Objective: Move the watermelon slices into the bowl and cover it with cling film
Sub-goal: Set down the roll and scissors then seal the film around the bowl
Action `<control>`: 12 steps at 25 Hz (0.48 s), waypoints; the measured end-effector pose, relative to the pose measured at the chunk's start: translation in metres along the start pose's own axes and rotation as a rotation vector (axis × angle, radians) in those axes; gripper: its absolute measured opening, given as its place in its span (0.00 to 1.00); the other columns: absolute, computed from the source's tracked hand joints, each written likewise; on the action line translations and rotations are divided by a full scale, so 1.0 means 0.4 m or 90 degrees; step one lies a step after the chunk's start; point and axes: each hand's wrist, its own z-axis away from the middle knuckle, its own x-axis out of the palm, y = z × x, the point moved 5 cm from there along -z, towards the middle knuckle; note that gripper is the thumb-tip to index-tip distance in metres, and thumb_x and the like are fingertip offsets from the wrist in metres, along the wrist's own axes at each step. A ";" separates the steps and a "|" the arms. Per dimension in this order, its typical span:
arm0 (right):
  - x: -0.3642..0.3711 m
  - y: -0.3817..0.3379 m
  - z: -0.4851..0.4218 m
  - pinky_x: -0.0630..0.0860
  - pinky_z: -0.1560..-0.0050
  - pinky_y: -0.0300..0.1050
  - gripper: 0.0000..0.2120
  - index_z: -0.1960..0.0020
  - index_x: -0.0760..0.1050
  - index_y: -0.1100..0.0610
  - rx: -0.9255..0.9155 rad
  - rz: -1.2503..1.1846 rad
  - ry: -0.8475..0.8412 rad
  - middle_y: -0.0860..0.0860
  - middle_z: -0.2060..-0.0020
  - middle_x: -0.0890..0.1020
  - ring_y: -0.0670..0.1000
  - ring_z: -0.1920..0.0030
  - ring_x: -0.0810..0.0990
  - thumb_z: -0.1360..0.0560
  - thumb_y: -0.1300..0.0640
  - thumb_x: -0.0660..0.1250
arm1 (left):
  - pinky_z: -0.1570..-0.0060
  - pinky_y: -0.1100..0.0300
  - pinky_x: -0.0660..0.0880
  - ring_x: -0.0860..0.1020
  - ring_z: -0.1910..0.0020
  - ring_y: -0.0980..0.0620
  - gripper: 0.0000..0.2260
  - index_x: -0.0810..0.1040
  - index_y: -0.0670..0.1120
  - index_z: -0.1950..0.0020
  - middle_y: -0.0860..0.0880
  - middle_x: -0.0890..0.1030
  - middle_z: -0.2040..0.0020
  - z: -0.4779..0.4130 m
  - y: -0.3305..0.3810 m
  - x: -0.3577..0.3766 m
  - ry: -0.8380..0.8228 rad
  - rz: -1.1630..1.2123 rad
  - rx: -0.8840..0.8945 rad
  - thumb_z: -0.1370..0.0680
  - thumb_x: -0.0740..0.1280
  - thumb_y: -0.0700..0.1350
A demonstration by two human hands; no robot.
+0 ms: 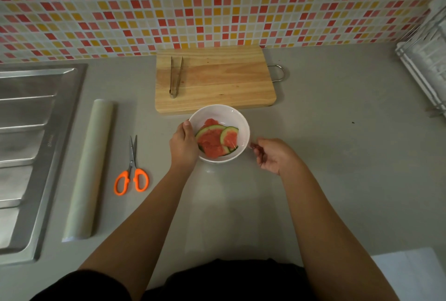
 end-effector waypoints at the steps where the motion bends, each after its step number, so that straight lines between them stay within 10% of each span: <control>1: 0.001 -0.004 0.000 0.64 0.80 0.30 0.12 0.63 0.72 0.56 -0.005 -0.010 -0.012 0.46 0.74 0.77 0.40 0.75 0.69 0.22 0.53 0.61 | 0.55 0.58 0.69 0.75 0.56 0.49 0.18 0.77 0.43 0.48 0.48 0.78 0.56 0.000 0.000 0.000 0.000 0.001 0.000 0.18 0.51 0.50; 12: -0.015 -0.001 -0.032 0.66 0.73 0.37 0.12 0.65 0.72 0.52 -0.020 0.016 0.037 0.47 0.75 0.72 0.42 0.76 0.66 0.23 0.54 0.62 | 0.55 0.58 0.66 0.74 0.56 0.48 0.17 0.76 0.44 0.48 0.48 0.76 0.57 0.001 0.012 -0.003 0.015 -0.036 0.008 0.18 0.51 0.49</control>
